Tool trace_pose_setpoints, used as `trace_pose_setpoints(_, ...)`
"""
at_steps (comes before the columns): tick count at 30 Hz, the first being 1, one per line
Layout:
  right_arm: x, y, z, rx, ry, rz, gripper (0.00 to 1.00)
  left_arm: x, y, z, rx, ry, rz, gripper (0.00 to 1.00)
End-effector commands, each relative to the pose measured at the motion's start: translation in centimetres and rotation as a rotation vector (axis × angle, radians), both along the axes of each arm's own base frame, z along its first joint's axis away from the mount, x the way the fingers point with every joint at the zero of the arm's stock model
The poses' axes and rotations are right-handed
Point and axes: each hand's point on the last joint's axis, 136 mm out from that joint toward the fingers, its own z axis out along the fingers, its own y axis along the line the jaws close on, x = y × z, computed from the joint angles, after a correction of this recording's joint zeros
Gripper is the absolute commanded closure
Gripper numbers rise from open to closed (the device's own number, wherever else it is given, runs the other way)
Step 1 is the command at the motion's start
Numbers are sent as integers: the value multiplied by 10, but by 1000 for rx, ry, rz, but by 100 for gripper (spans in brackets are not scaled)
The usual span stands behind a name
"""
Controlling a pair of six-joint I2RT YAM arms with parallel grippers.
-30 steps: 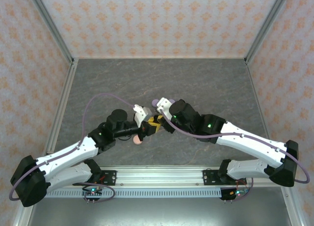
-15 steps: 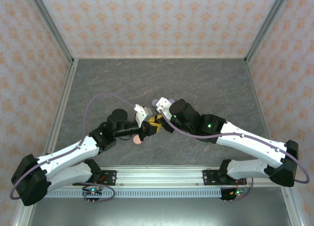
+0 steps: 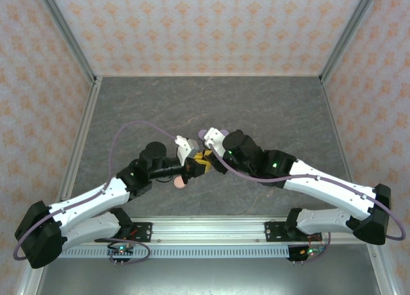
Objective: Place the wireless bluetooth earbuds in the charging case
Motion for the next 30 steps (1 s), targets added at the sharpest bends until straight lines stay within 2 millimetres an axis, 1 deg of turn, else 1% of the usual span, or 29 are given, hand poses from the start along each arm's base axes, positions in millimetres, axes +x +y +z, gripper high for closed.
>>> trace_pose_setpoints(1,0,-3,-3,-24,-21,-2,78,-1,-8,28,-64,-59,-28,100)
trace_pose_setpoints(5,1,-6,-5,-37,-25,-13,78,0,-8,27,-63,-56,-28,100)
trace_pose_setpoints(9,-3,-5,-5,-26,-15,11,78,0,-8,27,-63,-57,-24,100)
trace_pose_setpoints(13,1,-12,-12,-65,-32,-20,78,0,-8,28,-66,-59,-25,100)
trace_pose_setpoints(18,3,-12,-10,-59,-39,-28,78,0,-8,28,-65,-57,-26,100)
trace_pose_setpoints(24,-9,-3,-8,-19,6,37,78,1,-9,28,-62,-54,-23,100)
trace_pose_setpoints(30,-22,0,-7,8,47,95,78,1,-8,26,-59,-52,-20,100)
